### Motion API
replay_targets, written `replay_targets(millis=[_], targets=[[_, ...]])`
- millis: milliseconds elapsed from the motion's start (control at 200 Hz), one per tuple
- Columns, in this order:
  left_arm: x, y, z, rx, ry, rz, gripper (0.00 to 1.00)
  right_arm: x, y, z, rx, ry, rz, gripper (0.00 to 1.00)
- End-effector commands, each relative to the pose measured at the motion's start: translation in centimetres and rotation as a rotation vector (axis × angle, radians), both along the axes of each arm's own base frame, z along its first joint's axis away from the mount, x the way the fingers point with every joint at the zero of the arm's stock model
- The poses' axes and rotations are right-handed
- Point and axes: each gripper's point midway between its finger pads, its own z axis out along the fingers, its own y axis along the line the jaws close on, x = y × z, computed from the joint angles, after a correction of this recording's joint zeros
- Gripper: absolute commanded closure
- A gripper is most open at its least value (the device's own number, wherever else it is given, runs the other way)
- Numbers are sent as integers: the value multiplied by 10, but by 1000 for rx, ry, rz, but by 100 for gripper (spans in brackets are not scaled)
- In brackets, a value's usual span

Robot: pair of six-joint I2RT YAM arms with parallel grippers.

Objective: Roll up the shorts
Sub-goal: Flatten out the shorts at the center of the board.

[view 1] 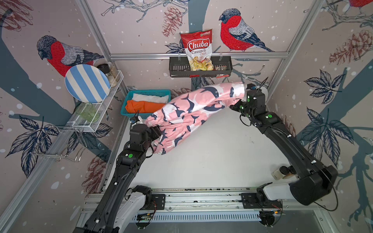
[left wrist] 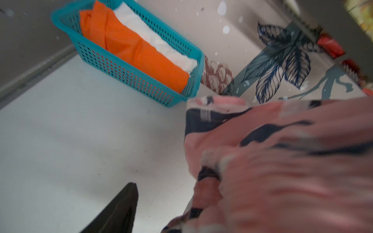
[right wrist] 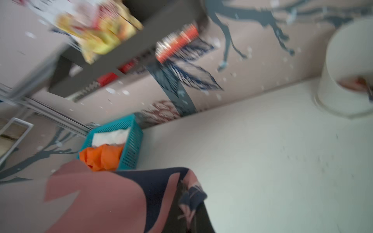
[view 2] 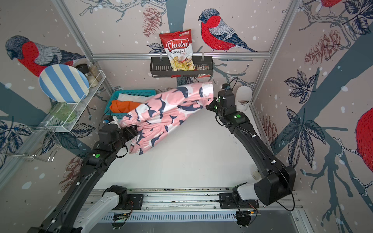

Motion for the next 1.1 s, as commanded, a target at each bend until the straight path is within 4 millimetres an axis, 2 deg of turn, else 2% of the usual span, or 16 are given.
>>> replay_targets(millis=[0,55,110,200,215,275,320,425,540,615,775,925,1095], targets=[[13,-36,-19,-55,84,-183,30,-10,-15,-58,149,156,-7,47],[16,-47,-36,-76,149,-224,33,-21,-30,-89,119,241,-30,41],[16,-53,-49,-90,189,-247,34,-30,-48,-104,68,264,-80,34],[11,-56,-64,-93,236,-258,34,-39,-71,-111,-16,244,-150,24],[10,-55,-66,-91,241,-257,34,-41,-75,-104,-21,220,-158,23],[5,-52,-75,-83,267,-245,34,-42,-83,-101,-51,201,-171,22],[3,-50,-81,-72,280,-234,34,-40,-79,-96,-62,179,-138,21],[4,-43,-90,-56,312,-198,33,-32,-53,-87,-53,138,5,21],[5,-43,-106,-48,392,-187,33,-20,-27,-112,-109,218,108,20],[11,-33,-113,1,415,-139,33,-12,-20,-131,-158,276,146,19],[39,-18,-120,36,413,-90,26,7,-18,-162,-184,320,159,14],[66,-20,-132,-94,388,-122,26,22,-16,-180,-141,345,173,12],[88,-20,-143,-103,395,-126,26,38,-15,-203,-112,397,172,9]])
